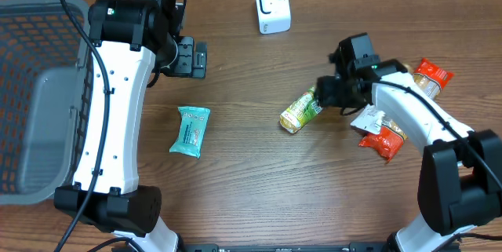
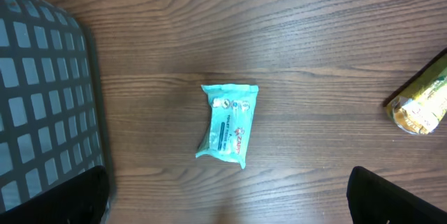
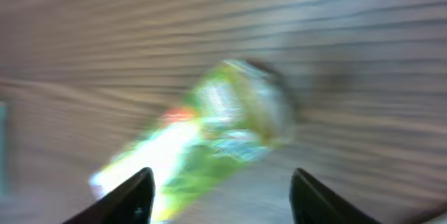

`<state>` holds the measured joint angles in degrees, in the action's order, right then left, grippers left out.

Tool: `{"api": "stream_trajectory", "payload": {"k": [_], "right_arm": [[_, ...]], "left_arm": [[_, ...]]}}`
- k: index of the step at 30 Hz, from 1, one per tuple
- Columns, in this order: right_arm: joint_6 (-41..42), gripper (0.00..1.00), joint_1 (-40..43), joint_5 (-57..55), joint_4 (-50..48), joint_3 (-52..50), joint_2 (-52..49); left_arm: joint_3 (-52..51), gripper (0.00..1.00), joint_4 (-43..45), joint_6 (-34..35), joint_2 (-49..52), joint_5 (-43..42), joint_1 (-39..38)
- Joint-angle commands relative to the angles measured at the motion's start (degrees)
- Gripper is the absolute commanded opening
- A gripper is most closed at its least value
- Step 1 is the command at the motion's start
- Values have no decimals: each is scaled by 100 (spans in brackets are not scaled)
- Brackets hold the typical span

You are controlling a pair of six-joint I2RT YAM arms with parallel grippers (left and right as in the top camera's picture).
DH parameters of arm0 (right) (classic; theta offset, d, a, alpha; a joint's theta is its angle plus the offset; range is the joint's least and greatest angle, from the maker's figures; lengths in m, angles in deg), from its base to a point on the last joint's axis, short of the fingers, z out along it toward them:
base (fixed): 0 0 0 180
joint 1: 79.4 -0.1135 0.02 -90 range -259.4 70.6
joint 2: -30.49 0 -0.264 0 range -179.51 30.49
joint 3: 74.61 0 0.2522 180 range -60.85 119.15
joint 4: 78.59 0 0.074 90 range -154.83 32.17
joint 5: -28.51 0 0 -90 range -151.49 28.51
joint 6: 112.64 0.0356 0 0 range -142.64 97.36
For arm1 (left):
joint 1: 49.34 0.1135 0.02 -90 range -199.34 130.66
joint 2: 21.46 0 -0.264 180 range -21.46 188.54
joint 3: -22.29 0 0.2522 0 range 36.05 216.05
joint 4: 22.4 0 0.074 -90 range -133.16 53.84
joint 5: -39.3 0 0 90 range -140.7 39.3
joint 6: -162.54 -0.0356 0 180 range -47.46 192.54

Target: Scan the item barcode

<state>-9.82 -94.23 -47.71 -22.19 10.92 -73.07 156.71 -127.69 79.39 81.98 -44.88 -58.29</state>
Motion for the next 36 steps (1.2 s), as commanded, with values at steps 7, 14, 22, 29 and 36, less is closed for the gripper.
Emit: {"api": "stream_trajectory", "payload": {"k": [7, 14, 22, 29, 36], "right_arm": [[4225, 100, -671, 297, -142, -332, -9], [4719, 80, -822, -17, -1274, -1078, -9], [4717, 74, -1062, -234, -1379, -1506, -9], [4028, 47, -1099, -149, -1493, -1528, -4], [2911, 20, -1060, 280, -922, -1003, 87]], "left_arm": [[9, 100, 9, -85, 44, -9, 31], [9, 99, 9, -85, 44, -9, 31], [9, 100, 9, -85, 44, -9, 31], [9, 100, 9, -85, 44, -9, 31], [9, 100, 9, -85, 44, -9, 31]]}}
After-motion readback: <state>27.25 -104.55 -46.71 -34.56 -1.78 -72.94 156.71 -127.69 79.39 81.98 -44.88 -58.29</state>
